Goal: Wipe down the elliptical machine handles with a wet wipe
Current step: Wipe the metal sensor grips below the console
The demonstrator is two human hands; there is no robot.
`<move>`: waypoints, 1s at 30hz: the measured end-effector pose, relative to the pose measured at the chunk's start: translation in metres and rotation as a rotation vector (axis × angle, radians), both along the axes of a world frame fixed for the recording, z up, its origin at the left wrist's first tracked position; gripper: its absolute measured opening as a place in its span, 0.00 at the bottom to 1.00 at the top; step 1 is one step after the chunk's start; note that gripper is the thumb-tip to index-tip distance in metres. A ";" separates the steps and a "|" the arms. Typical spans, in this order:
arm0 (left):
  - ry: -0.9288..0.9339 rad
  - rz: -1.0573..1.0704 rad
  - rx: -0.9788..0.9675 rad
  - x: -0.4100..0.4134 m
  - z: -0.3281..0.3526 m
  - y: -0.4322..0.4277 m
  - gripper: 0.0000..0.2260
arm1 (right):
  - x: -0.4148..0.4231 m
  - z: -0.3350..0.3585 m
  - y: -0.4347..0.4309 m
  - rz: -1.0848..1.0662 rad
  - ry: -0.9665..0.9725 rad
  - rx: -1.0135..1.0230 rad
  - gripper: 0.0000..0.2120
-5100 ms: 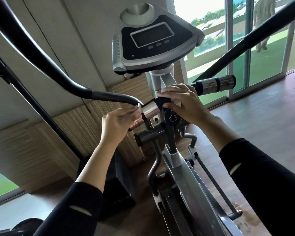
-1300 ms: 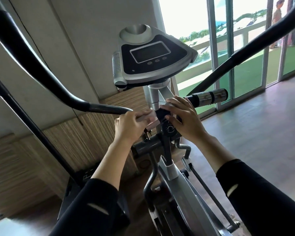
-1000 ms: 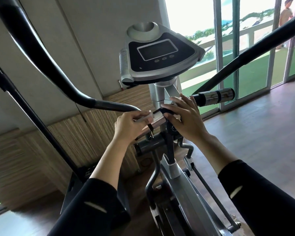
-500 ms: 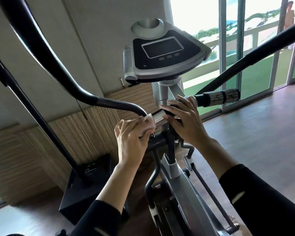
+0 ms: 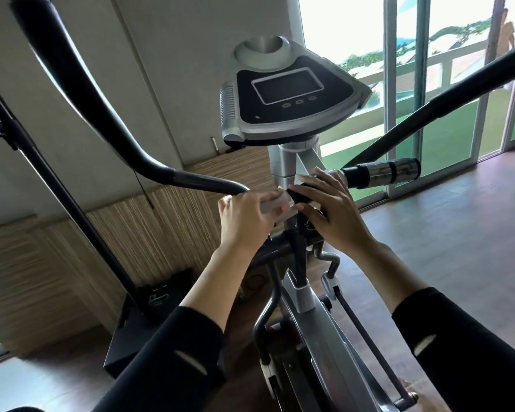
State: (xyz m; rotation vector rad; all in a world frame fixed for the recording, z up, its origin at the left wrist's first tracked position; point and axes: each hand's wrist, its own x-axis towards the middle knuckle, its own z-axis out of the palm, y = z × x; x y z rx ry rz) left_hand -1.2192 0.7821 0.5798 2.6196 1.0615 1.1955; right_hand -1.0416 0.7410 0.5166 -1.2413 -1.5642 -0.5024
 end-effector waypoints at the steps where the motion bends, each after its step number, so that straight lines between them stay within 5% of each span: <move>1: 0.017 0.017 0.071 -0.005 -0.004 0.000 0.15 | 0.000 0.000 -0.001 0.002 0.005 -0.013 0.18; 11: 0.010 0.143 0.346 -0.046 -0.030 -0.020 0.11 | -0.021 -0.004 -0.024 -0.050 0.099 -0.140 0.22; 20: -0.249 -0.010 0.043 -0.069 -0.047 -0.027 0.10 | -0.067 -0.006 -0.066 -0.194 0.067 -0.286 0.20; 30: -0.275 -0.164 -0.391 -0.100 -0.092 -0.073 0.05 | -0.155 -0.048 -0.145 -0.476 0.265 -0.492 0.17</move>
